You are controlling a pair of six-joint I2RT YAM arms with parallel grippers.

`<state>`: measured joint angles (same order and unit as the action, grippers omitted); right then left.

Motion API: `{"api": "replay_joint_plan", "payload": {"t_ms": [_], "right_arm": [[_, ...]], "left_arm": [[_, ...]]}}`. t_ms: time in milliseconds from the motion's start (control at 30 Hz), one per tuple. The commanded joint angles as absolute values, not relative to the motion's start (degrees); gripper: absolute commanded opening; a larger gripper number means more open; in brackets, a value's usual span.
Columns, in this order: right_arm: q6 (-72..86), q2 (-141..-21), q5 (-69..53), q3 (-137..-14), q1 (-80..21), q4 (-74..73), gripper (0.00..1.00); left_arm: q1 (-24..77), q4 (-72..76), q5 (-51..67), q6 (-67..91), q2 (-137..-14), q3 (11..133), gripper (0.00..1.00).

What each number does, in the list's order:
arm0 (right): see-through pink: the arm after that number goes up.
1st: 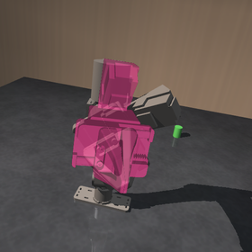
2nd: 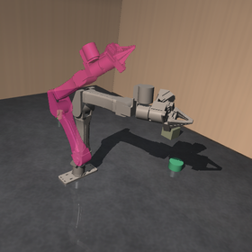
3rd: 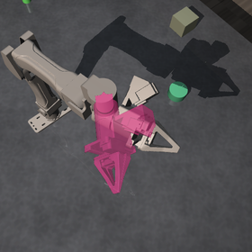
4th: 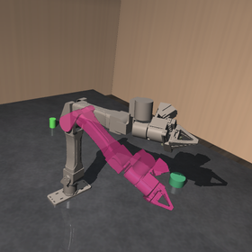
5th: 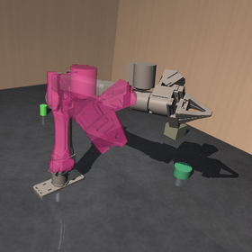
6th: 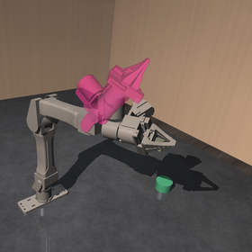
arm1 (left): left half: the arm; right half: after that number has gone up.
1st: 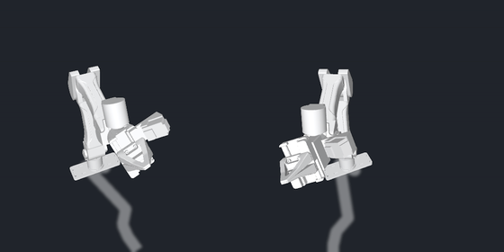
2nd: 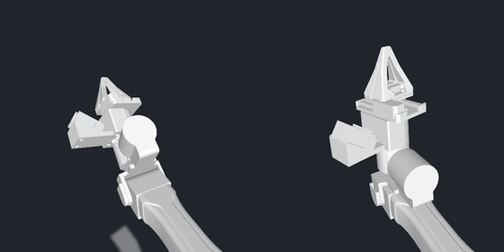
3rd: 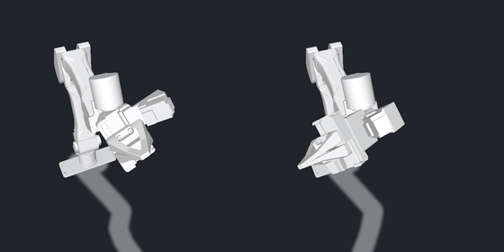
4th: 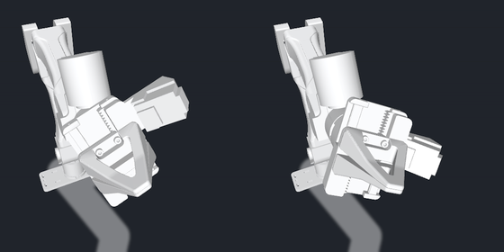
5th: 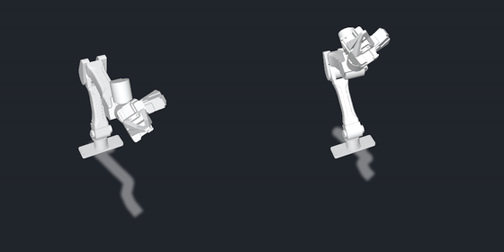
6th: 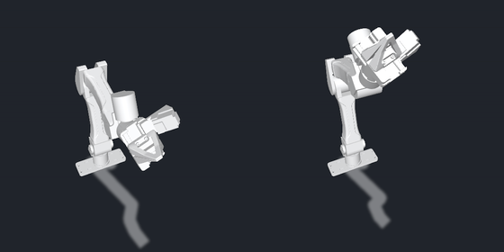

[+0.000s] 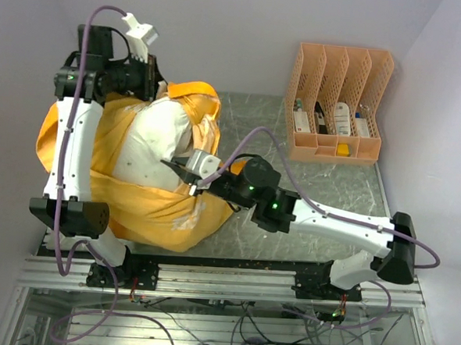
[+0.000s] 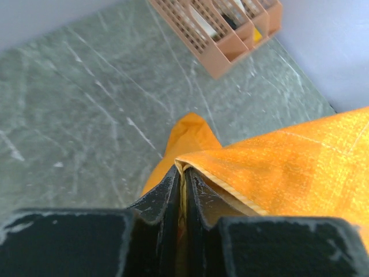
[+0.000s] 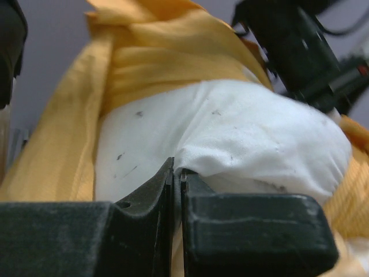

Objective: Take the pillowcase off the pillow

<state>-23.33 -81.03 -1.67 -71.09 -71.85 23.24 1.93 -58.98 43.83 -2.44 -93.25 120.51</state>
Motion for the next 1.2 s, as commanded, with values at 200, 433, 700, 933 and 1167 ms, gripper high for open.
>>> {"api": "replay_joint_plan", "payload": {"t_ms": [200, 433, 700, 933, 1167], "right_arm": [[-23.4, -86.6, -9.8, -81.3, -74.9, 23.1, 0.00], [-23.5, -73.3, -3.5, -71.8, -72.3, 30.4, 0.00], [-7.8, -67.0, 8.9, -64.9, -56.9, 41.8, 0.00], [-5.1, -77.4, 7.7, -73.3, -56.2, 34.1, 0.00], [-3.5, -83.4, 4.7, -77.1, -56.2, 36.3, 0.00]], "left_arm": [[8.5, -54.1, 44.8, 2.1, -90.7, 111.1, 0.12], [3.8, -55.1, 23.0, -2.1, -92.7, 119.7, 0.10], [-2.4, -50.3, 7.9, -5.3, -93.8, 132.6, 0.55], [-2.3, -35.1, 8.6, -6.9, -85.0, 129.5, 0.77], [-2.3, -26.2, 11.6, -7.2, -77.1, 123.4, 0.87]]}}
